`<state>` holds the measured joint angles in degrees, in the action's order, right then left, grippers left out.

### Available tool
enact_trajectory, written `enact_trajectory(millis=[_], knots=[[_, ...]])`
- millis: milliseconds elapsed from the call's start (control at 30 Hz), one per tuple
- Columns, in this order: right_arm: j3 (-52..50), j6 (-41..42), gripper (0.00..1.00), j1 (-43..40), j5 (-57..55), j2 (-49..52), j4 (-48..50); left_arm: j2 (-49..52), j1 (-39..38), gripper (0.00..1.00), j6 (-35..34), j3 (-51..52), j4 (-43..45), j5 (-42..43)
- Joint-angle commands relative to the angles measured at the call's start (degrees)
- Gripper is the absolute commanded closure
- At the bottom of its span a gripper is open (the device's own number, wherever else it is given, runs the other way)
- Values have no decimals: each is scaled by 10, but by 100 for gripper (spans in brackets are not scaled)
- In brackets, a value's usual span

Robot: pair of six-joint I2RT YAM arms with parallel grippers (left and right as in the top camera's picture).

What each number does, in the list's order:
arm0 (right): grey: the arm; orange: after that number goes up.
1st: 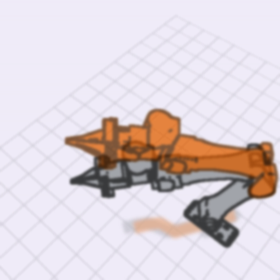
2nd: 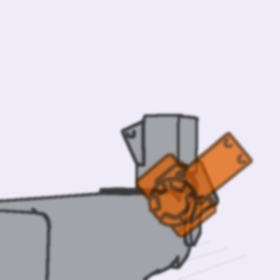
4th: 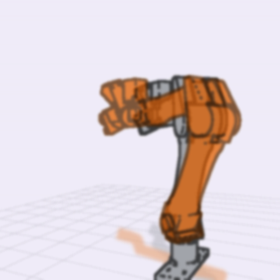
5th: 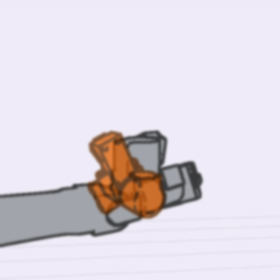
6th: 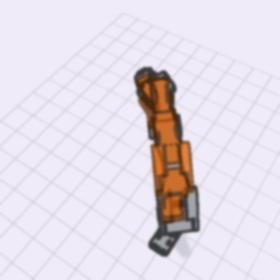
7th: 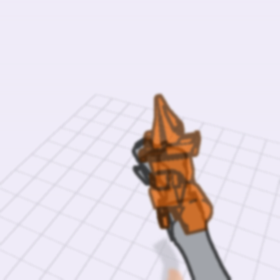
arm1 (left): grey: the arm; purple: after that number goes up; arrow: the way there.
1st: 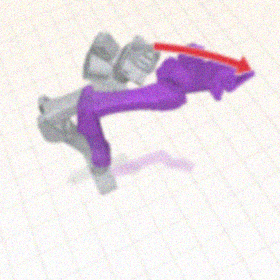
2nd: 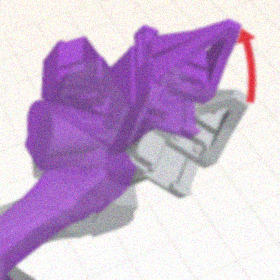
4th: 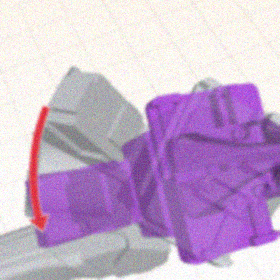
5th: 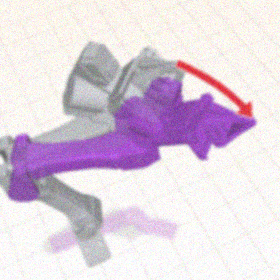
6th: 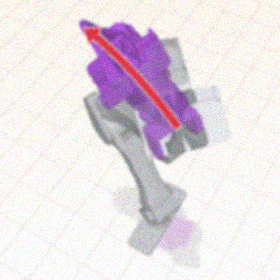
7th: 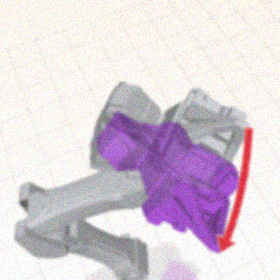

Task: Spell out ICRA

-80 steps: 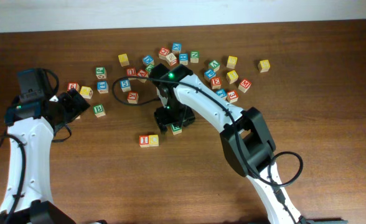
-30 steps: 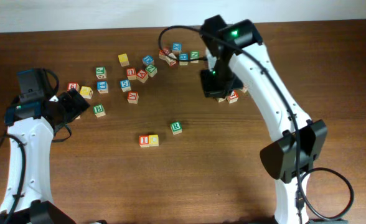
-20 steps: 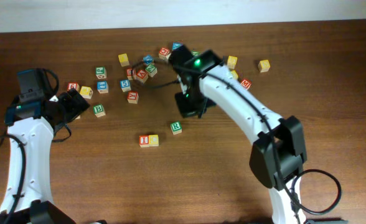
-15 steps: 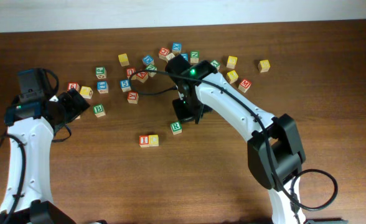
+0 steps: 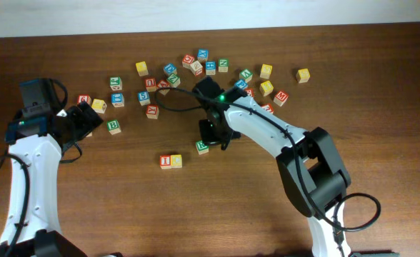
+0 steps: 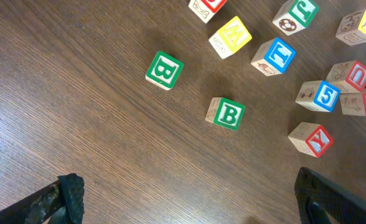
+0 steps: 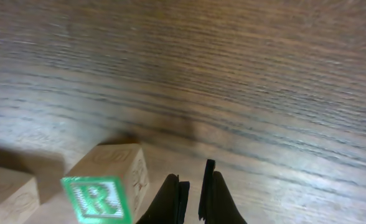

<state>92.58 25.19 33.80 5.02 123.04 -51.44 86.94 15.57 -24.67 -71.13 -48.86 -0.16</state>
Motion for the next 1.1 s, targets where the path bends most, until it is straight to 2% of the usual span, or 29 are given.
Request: enact_trajectory(millis=[0, 167, 433, 733, 867, 1067], knots=[[-21, 9, 95, 3, 17, -8, 29, 2, 3, 1, -1, -2, 0, 4], [-23, 8, 95, 3, 88, -8, 35, 2, 3, 1, -1, -2, 0, 4], [-24, 8, 95, 7, 101, -8, 11, 2, 3, 1, -1, -2, 0, 4], [-24, 8, 95, 7, -24, -8, 14, 2, 3, 1, -1, -2, 0, 4], [-24, 8, 95, 7, -90, -8, 60, 2, 3, 1, -1, -2, 0, 4], [-24, 8, 96, 12, -28, -8, 136, 2, 3, 1, -1, -2, 0, 4]])
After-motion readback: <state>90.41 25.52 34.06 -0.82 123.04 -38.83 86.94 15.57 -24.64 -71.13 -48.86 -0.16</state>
